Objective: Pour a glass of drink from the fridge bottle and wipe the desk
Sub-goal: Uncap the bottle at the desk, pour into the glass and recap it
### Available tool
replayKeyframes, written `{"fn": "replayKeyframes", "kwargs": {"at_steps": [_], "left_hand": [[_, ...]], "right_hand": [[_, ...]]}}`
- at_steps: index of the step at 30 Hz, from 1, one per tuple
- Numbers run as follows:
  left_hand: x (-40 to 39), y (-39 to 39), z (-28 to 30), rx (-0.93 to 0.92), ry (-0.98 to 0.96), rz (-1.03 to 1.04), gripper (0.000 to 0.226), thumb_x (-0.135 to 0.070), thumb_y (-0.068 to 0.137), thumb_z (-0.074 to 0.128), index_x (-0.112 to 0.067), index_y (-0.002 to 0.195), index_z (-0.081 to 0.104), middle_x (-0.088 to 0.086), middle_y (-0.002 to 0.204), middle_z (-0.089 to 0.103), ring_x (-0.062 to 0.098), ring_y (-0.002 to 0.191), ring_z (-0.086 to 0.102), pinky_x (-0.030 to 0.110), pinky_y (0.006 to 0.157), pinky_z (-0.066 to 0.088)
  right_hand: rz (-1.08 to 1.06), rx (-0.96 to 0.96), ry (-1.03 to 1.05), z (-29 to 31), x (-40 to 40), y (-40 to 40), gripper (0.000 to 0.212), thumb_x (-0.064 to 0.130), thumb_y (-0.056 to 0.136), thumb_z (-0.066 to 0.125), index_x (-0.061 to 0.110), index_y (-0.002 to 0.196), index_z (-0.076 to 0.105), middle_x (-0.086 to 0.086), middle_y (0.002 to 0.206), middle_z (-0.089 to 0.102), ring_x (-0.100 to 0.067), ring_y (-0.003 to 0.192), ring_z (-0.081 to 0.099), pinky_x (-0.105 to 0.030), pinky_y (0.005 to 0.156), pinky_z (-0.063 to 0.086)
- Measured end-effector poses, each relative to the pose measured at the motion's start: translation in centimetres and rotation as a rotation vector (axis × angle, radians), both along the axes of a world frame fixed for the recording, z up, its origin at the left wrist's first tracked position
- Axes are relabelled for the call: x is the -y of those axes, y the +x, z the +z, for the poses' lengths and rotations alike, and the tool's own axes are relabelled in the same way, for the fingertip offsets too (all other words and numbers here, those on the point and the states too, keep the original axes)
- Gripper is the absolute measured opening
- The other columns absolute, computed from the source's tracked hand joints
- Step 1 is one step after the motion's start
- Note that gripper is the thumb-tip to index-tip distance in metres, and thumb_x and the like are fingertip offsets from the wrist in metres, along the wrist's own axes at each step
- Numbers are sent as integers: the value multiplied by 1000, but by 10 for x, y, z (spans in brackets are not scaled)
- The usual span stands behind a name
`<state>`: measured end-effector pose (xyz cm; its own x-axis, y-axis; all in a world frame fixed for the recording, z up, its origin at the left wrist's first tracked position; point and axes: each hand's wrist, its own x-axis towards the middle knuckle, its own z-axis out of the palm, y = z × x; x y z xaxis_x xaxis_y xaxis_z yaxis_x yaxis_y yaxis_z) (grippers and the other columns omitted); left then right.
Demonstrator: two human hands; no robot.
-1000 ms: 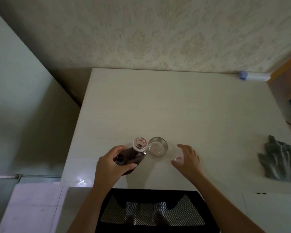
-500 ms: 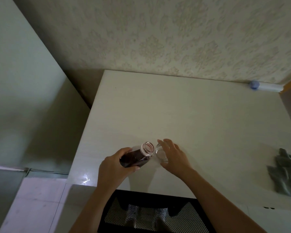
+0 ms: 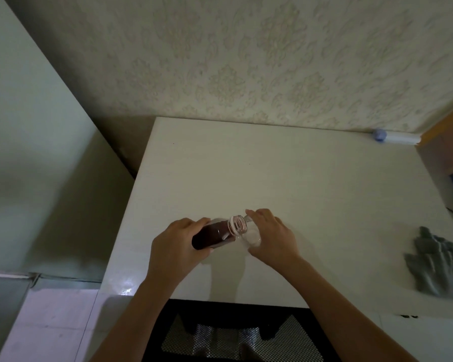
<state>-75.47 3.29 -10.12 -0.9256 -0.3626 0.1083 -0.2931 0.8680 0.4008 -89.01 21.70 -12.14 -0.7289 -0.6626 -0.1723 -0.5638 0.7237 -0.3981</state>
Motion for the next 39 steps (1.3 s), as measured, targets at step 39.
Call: {"fn": "replayKeyframes", "kwargs": {"at_steps": [39], "left_hand": [[-10, -11, 25, 97, -61, -152, 57, -34, 53, 84, -27, 108, 67, -4, 73, 48, 15, 70, 49, 21, 42, 43]], "right_hand": [[-19, -87, 9, 7, -2, 5, 68, 35, 72, 70, 31, 131, 37, 5, 125, 46, -20, 101, 55, -32, 74, 51]]}}
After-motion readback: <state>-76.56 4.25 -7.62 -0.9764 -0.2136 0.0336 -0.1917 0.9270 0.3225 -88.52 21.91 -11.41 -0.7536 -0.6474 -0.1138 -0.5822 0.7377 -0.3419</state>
